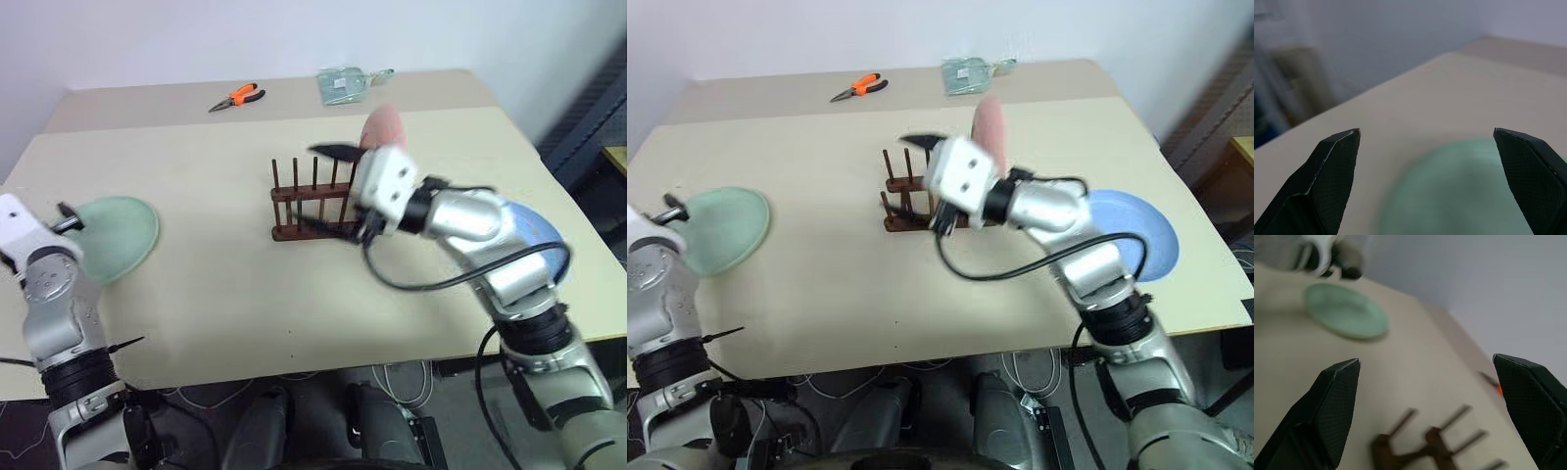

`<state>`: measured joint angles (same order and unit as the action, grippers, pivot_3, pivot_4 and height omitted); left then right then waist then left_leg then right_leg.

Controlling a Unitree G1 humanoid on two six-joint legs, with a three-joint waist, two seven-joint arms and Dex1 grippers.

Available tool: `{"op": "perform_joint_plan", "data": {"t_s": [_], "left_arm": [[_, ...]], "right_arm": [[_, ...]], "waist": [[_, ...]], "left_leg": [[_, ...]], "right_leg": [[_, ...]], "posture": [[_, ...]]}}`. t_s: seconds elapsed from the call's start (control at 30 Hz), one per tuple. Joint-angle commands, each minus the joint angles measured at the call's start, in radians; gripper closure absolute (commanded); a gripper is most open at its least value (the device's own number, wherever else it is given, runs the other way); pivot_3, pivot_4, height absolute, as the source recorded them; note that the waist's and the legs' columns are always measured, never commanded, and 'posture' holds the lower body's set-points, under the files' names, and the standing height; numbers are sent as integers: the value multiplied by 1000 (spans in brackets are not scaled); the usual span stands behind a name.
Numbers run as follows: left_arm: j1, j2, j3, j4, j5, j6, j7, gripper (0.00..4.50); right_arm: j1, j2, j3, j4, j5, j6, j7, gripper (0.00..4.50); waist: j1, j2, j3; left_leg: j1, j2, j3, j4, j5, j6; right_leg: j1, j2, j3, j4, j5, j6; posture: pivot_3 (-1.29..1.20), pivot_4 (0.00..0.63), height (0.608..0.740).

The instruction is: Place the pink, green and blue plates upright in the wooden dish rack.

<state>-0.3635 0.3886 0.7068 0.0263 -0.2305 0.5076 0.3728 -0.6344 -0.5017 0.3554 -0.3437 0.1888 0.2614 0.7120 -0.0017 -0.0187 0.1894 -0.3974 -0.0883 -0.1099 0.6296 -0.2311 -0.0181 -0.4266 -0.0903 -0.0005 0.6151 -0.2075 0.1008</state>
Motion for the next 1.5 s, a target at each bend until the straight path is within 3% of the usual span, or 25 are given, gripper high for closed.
{"op": "perform_joint_plan", "data": {"t_s": [0.03, 0.1, 0.2, 0.43, 0.47, 0.63, 0.8, 1.03, 1.13, 1.37, 1.4, 1.5], "left_arm": [[3, -28, 60, -57, -77, 94, 13, 0], [4, -53, 74, -78, -124, 153, 0, 0], [-5, -137, 155, -114, -212, 208, 65, 861], [-26, -150, 154, -117, -291, 266, 66, 4311], [-27, -145, 142, -120, -291, 261, 56, 4438], [-65, -115, -32, -235, -264, 107, -115, 4438], [-193, -109, -311, -367, -229, 73, -244, 4438], [-275, -156, -456, -448, -247, 126, -270, 4438], [-270, -159, -482, -472, -246, 140, -284, 4500], [-240, -182, -469, -480, -259, 140, -288, 4500], [-239, -190, -458, -479, -278, 144, -291, 3818], [-249, -189, -459, -489, -297, 143, -318, 2569]], "right_arm": [[15, 27, 18, 5, -43, -49, 9, 88], [21, 39, 18, 11, -48, -50, 16, 88], [32, 56, 9, 18, -52, -47, 20, 0], [46, 62, -16, 24, -52, -12, 28, 0], [44, 63, -20, 23, -49, -4, 28, 0], [23, 61, -22, 30, -108, -35, 1, 0], [-56, 55, 31, 133, -296, -213, -47, 0], [-178, 117, 77, 362, -497, -361, -160, 0], [-210, 138, 75, 436, -552, -389, -202, 865], [-200, 151, 74, 456, -599, -441, -205, 4349], [-194, 151, 77, 452, -607, -448, -205, 4500], [-184, 150, 86, 449, -636, -466, -216, 4500]], "waist": [[4, 0, 0], [9, 0, 0], [11, -1, -1], [8, -3, -1], [9, -3, -1], [16, -4, -1], [14, -5, -1], [-19, -4, -1], [-18, -4, 0], [-12, -4, 0], [-12, -4, 0], [-12, -4, 0]], "left_leg": [[0, 0, 0, 0, 0, 0], [0, 0, 0, 0, 0, 0], [0, 0, 0, 1, 0, 0], [1, 0, 0, 0, 0, -1], [1, 0, 0, 0, 0, -1], [0, 0, 0, 0, 0, -1], [-1, 0, 0, 1, 1, -1], [3, 1, 2, -3, 3, -6], [3, 2, 2, -3, 5, -8], [2, 2, 2, -2, 5, -8], [2, 2, 1, -2, 5, -8], [2, 2, 1, -2, 5, -8]], "right_leg": [[0, 0, 0, 0, 0, 0], [0, 0, 0, 0, 0, 0], [0, 0, 0, 0, 0, 0], [0, 1, 0, 1, 0, 0], [0, 1, 0, 1, 0, 0], [1, 1, 0, 0, 0, 0], [0, 1, 0, 0, 1, 0], [0, 2, 2, 1, 1, 0], [-1, 3, 1, 2, 1, -1], [0, 3, 1, 1, 1, -1], [0, 3, 1, 1, 1, -1], [0, 3, 1, 1, 1, -1]], "posture": [[0, 150, 739], [0, 150, 739], [0, 150, 739], [0, 150, 739], [0, 150, 739], [0, 150, 739], [0, 150, 739], [0, 150, 739], [0, 150, 739], [0, 150, 739], [0, 150, 739], [0, 150, 739]]}}
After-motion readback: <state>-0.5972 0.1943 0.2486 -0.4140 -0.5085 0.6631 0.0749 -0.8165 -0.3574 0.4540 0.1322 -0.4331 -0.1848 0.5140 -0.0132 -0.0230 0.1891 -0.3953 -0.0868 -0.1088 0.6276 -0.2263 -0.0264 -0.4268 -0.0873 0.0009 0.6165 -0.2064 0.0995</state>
